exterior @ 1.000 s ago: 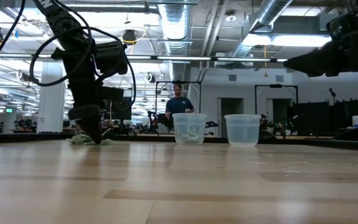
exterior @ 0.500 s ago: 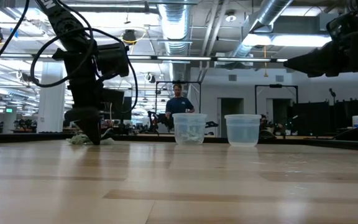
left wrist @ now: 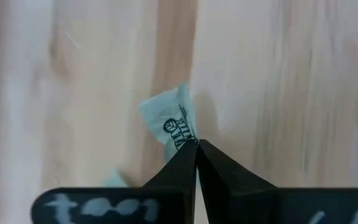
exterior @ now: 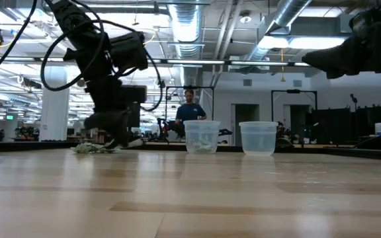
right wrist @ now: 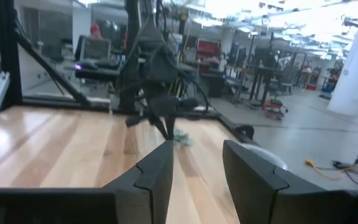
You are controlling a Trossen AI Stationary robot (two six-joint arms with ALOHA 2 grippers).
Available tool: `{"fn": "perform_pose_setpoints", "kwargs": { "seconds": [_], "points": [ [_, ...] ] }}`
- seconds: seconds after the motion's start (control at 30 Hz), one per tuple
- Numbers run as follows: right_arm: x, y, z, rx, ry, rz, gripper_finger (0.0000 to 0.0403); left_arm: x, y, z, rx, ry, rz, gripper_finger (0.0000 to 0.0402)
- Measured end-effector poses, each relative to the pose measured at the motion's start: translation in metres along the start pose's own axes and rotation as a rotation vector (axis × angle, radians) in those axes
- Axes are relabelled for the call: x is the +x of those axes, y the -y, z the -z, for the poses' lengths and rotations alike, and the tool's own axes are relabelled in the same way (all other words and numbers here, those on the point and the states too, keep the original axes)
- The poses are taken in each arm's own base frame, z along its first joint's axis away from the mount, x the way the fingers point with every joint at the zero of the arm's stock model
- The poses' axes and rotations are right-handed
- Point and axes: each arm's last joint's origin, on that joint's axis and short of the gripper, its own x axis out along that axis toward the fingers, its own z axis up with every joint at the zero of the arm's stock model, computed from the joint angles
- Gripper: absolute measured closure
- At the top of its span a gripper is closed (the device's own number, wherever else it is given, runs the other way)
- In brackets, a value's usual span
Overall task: Pick and place Stevia / Truvia into bins
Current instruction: Put the stevia packet into the right transparent container
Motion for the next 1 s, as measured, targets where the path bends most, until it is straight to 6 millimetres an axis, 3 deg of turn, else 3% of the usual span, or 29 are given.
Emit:
{"fn": "perform_pose_setpoints", "kwargs": {
  "seconds": [0.23, 0.47, 0.67, 1.0],
  "points": [
    [0.0, -0.001, -0.007, 0.004, 0.072, -0.008, 0.0269, -0.01, -0.004, -0.034, 0.068, 0.245, -0.145, 0.0401],
    [-0.001, 0.003, -0.012, -0.005, 0.122, 0.033, 0.0269, -0.034, -0.012, -0.072, 0.08, 0.667, -0.275, 0.0401],
    [-0.001, 0.007, -0.016, 0.002, 0.161, 0.069, 0.0269, -0.052, -0.014, -0.088, 0.087, 0.987, -0.158, 0.0401],
    [0.012, 0.01, -0.02, -0.005, 0.194, 0.095, 0.0231, -0.059, -0.013, -0.092, 0.057, 1.12, -0.012, 0.0401]
  ]
}}
